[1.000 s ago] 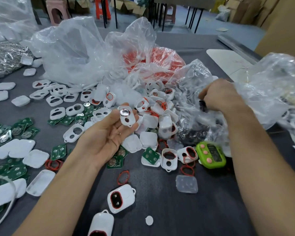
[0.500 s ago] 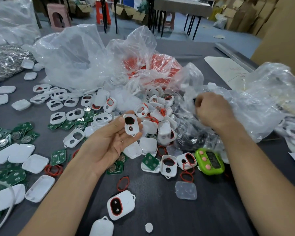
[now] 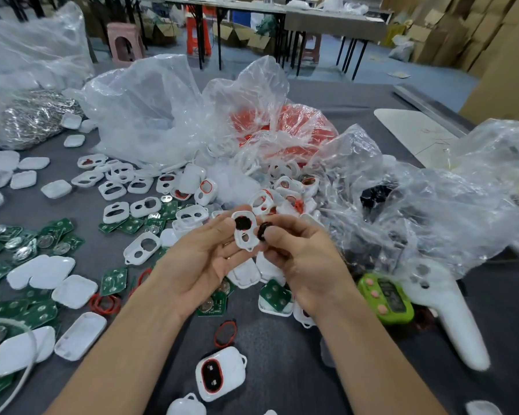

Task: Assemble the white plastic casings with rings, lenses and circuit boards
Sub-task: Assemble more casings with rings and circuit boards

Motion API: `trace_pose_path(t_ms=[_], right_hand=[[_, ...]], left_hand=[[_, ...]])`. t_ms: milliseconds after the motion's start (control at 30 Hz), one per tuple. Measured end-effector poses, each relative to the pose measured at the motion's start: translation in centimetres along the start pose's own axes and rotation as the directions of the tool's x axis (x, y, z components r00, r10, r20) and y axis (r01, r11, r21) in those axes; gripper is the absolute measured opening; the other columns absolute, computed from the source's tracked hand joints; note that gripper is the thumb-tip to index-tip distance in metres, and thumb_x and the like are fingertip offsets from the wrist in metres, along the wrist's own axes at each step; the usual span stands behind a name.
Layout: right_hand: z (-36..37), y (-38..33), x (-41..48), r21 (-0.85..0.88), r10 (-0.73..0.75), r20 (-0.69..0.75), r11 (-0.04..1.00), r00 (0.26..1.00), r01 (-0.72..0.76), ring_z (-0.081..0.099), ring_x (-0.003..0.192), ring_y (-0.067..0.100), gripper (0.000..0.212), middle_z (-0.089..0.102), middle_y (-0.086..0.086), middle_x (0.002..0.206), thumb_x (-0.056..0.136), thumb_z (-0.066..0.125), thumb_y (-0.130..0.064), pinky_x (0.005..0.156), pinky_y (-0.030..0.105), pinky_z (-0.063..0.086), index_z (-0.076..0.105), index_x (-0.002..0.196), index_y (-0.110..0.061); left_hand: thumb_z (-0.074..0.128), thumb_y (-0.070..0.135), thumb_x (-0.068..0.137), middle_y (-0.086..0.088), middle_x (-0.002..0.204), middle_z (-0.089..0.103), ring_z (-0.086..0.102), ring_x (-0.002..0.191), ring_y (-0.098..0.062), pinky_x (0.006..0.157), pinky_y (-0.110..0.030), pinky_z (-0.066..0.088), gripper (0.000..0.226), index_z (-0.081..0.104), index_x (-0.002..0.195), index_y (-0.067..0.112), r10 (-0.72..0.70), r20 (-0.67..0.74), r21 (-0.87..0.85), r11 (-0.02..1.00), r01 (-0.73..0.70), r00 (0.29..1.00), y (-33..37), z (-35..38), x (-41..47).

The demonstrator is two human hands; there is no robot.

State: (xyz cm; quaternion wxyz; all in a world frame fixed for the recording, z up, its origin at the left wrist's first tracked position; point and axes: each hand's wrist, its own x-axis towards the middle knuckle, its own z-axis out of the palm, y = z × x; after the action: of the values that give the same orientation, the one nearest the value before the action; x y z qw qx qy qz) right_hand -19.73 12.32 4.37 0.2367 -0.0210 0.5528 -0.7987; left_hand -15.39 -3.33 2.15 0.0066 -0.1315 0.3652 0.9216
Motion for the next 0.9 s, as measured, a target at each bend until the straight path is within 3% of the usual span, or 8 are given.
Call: trace_pose_path(t_ms=[100,167,300,400,533,700,800,900], right_hand=[[-0.8,-0.3,0.0,0.178,0.052,0.053,0.982,0.997,-0.06,0.073,0.067,0.021,0.04,0.076,0.015,0.084,0.091,0.059,0.01,0.06,0.025,0.059,0.078,0.066,-0.015],[-0.9,-0.4,0.0,0.226,0.061,0.075,0.971,0.995,-0.077,0.074,0.068,0.023,0.028,0.075,0.018,0.084,0.088,0.061,0.008,0.06,0.027,0.06,0.075,0.073,-0.01],[-1.0,-0.5,0.1,0.169,0.041,0.065,0.984,0.997,-0.052,0.063,0.06,0.017,0.012,0.07,0.011,0.076,0.069,0.071,-0.003,0.059,0.023,0.053,0.074,0.076,-0.012],[-1.4,-0.5,0.3,0.104,0.023,0.024,0.994,0.999,-0.025,0.051,0.055,0.016,0.025,0.06,0.007,0.064,0.078,0.069,0.002,0.052,0.021,0.045,0.076,0.069,-0.02],[-1.5,-0.3,0.4,0.081,0.011,0.047,0.997,0.999,-0.015,0.059,0.057,0.017,0.03,0.066,0.01,0.067,0.086,0.065,0.005,0.053,0.023,0.05,0.076,0.072,-0.019],[-2.2,-0.9,0.5,-0.383,-0.197,-0.022,0.907,0.98,0.174,0.06,0.057,0.018,0.031,0.072,0.013,0.07,0.085,0.071,0.004,0.049,0.022,0.045,0.077,0.076,-0.024],[-2.8,-1.9,0.2,-0.552,-0.379,-0.108,0.792,0.919,0.262,0.064,0.056,0.01,0.025,0.076,0.001,0.072,0.081,0.078,-0.003,0.054,0.02,0.052,0.078,0.082,-0.027],[-4.9,-4.9,0.1,-0.74,-0.684,-0.266,0.597,0.679,0.312,0.07,0.06,0.001,0.023,0.074,-0.015,0.069,0.081,0.08,-0.011,0.056,0.017,0.056,0.076,0.076,-0.032]], left_hand=[[0.064,0.014,0.085,-0.02,0.12,0.073,0.077,0.095,-0.027,0.074,-0.033,0.063,0.039,0.068,0.122,0.004,-0.003,-0.019,0.005,1.0,0.003,1.0,0.0,0.2,0.0],[0.064,0.015,0.085,-0.02,0.121,0.072,0.076,0.096,-0.026,0.074,-0.033,0.063,0.037,0.071,0.121,0.005,-0.005,-0.021,0.005,1.0,0.005,1.0,0.0,0.1,-0.1],[0.063,0.014,0.087,-0.025,0.123,0.07,0.073,0.108,-0.035,0.081,-0.039,0.063,0.031,0.076,0.113,0.001,-0.01,-0.007,-0.022,1.0,0.01,1.0,0.1,-0.1,0.1],[0.063,0.014,0.087,-0.024,0.123,0.07,0.071,0.111,-0.035,0.088,-0.04,0.062,0.042,0.066,0.126,-0.001,-0.001,-0.012,-0.013,1.0,0.001,1.0,0.1,-0.1,0.3],[0.064,0.016,0.085,-0.024,0.122,0.071,0.072,0.109,-0.035,0.083,-0.038,0.063,0.041,0.069,0.122,0.0,0.002,-0.021,-0.011,1.0,-0.002,1.0,0.2,0.0,0.2],[0.063,0.014,0.086,-0.025,0.122,0.071,0.071,0.111,-0.036,0.088,-0.041,0.062,0.029,0.078,0.108,0.002,0.003,-0.016,0.002,1.0,-0.003,1.0,0.2,0.0,0.1],[0.064,0.015,0.084,-0.026,0.121,0.071,0.071,0.111,-0.037,0.086,-0.04,0.062,0.037,0.073,0.116,-0.001,0.006,-0.02,-0.004,1.0,-0.006,1.0,0.3,0.0,0.1],[0.064,0.016,0.084,-0.025,0.12,0.071,0.072,0.109,-0.036,0.081,-0.039,0.063,0.038,0.073,0.116,-0.001,0.006,-0.011,-0.012,1.0,-0.006,1.0,0.5,0.1,-0.1]])
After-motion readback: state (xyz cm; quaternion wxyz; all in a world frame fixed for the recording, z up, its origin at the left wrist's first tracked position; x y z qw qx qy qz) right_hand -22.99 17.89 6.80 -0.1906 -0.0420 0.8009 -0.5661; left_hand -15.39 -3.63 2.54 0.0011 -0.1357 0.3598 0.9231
